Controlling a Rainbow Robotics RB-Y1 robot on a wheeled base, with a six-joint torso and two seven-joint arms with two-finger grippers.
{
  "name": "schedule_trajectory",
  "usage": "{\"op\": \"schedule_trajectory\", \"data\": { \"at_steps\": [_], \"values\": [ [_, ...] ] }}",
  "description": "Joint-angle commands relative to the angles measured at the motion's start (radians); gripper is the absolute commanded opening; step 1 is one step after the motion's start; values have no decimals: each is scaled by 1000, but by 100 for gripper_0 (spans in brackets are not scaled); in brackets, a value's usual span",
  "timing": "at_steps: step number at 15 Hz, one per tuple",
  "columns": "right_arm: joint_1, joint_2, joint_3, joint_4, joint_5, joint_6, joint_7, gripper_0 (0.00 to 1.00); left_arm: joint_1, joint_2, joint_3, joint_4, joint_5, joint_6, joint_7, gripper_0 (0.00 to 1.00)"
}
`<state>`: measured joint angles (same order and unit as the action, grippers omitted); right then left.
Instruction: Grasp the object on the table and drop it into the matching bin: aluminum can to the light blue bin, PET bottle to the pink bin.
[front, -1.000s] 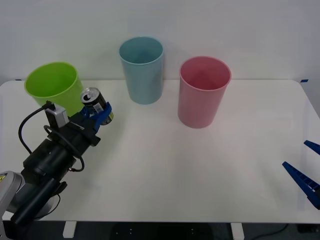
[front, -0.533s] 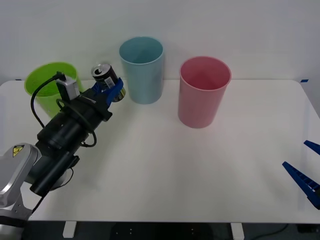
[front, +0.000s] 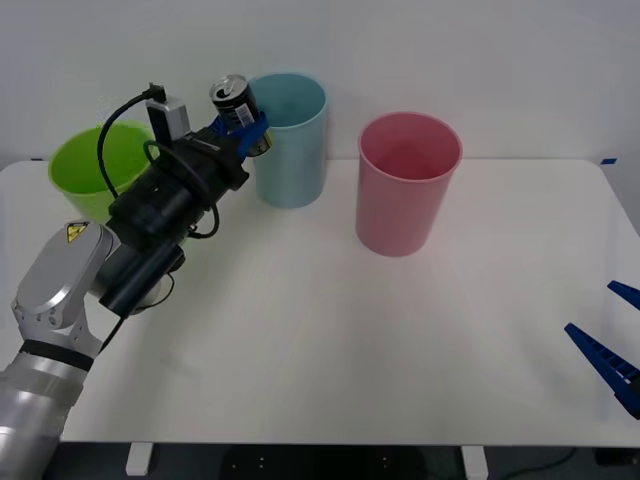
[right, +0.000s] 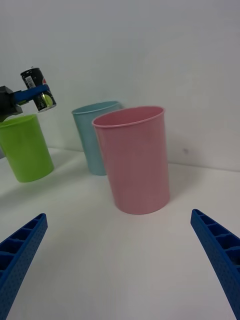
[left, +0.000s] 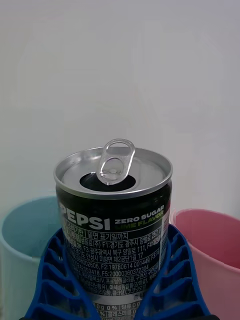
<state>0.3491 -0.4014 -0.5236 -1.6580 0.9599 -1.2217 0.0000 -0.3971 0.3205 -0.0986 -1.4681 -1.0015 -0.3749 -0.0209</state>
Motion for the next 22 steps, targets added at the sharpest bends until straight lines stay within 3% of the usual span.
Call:
{"op": "schedule_trajectory", "data": {
  "at_steps": [1, 8, 12, 15, 22],
  "values": [
    [0, 0, 0, 0, 0, 0, 0, 100, -59, 0, 10, 41, -2, 19, 1, 0],
    [0, 0, 0, 0, 0, 0, 0, 100, -263, -18, 10, 259, -66, 33, -5, 0],
    [0, 0, 0, 0, 0, 0, 0, 100, -382, -64, 13, 407, -135, 59, -7, 0],
    [0, 0, 0, 0, 0, 0, 0, 100, -450, -115, 71, 503, -227, 77, -8, 0],
    [0, 0, 0, 0, 0, 0, 0, 100, -485, -210, 215, 532, -436, 128, -5, 0]
  ]
}}
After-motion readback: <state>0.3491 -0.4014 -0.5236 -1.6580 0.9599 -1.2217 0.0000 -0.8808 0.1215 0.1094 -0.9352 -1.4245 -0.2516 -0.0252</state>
